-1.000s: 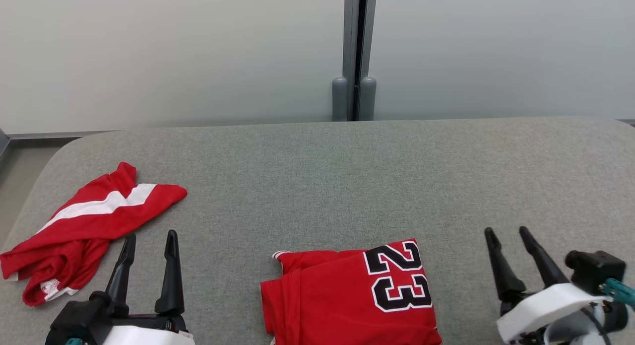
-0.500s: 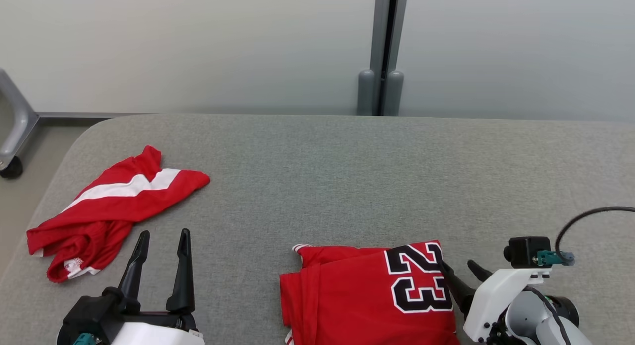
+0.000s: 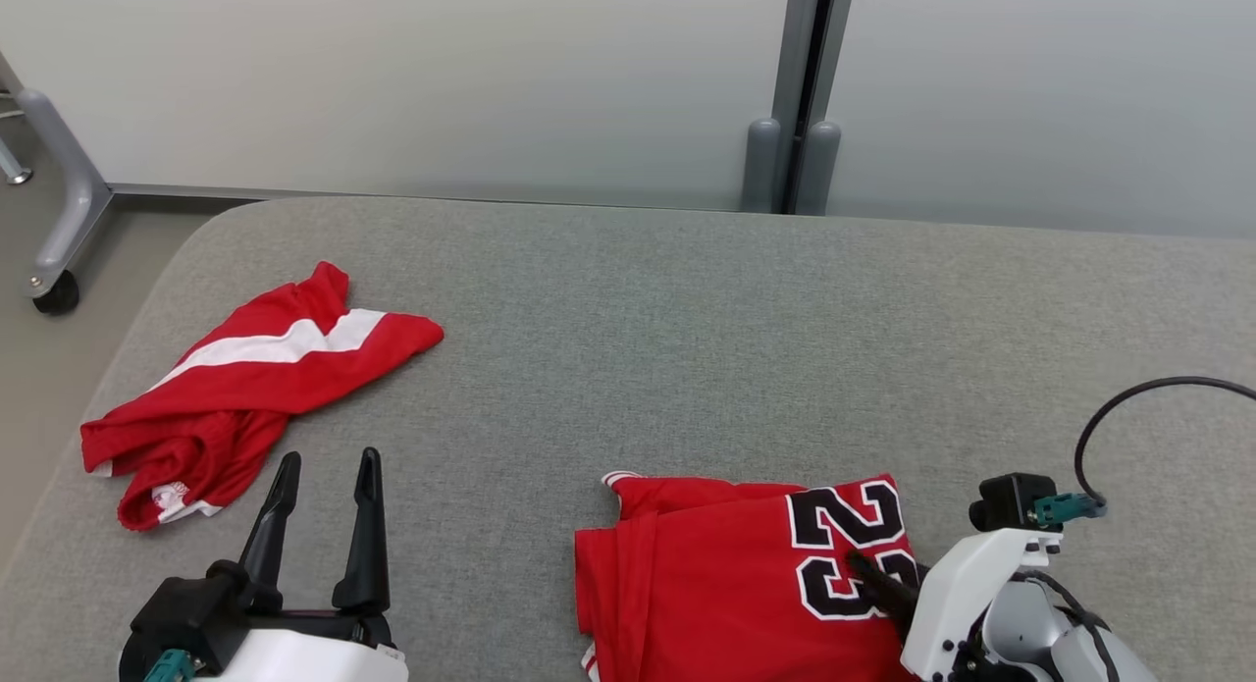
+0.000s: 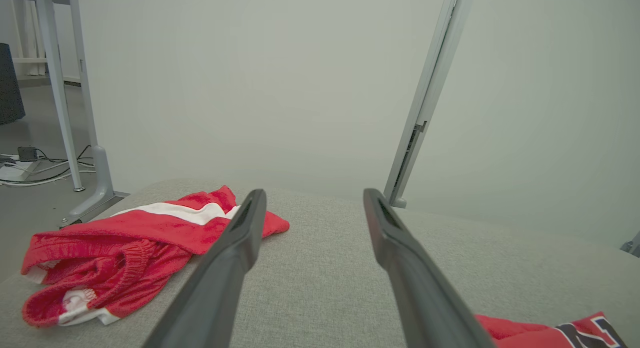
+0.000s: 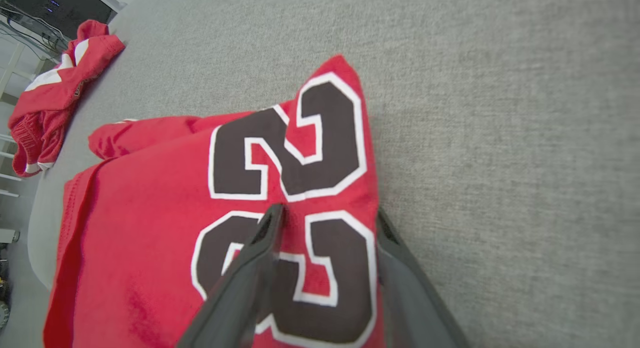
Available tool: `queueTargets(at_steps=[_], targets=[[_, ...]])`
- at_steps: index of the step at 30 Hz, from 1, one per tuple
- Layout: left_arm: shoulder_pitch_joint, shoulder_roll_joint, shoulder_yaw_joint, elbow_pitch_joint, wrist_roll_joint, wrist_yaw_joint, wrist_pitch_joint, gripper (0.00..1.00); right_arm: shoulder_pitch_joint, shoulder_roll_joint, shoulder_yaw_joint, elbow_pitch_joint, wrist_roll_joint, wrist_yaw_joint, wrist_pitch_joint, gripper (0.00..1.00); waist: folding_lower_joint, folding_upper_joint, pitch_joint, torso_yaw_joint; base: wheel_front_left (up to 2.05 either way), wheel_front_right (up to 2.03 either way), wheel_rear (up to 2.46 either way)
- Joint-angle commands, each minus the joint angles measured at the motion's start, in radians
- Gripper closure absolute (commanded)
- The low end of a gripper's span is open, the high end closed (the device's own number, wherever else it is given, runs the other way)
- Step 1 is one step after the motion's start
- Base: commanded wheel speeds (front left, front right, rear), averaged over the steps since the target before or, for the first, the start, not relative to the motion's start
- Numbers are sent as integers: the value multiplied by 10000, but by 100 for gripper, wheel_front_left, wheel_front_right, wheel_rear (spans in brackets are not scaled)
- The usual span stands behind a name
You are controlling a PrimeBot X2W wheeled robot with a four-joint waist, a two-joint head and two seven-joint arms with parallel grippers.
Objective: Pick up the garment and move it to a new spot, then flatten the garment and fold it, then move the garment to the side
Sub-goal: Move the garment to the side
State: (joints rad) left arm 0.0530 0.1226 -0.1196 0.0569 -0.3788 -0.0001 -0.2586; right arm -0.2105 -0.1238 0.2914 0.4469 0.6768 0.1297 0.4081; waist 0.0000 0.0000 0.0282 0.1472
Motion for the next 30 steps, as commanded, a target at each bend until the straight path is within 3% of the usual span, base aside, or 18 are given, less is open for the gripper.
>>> queueTargets(at_steps=[1,7,14,22,30], targets=[[-209,43,-10,6,-24,-49,-31,0,17,-86,-16,-95,-40,20,-134,100,0,0,-23,-78,0,0,0],[-295,76,-162,-86,65,-108,-38,0,-252,-332,265,-510,25,20,-558,100,0,0,-127,-665,0,0,0],[-598,-8,-576,-270,205,-285,-9,0,-1035,-799,853,-860,78,20,-765,100,0,0,101,-1902,0,0,0],[-1685,89,-1241,-549,600,-624,191,0,-3223,-1488,1624,-878,187,20,-932,100,0,0,1389,-3340,0,0,0],[-3037,333,-1787,-896,958,-889,613,0,-5255,-2402,1567,-251,431,20,-1526,100,0,0,3037,-4271,0,0,0]])
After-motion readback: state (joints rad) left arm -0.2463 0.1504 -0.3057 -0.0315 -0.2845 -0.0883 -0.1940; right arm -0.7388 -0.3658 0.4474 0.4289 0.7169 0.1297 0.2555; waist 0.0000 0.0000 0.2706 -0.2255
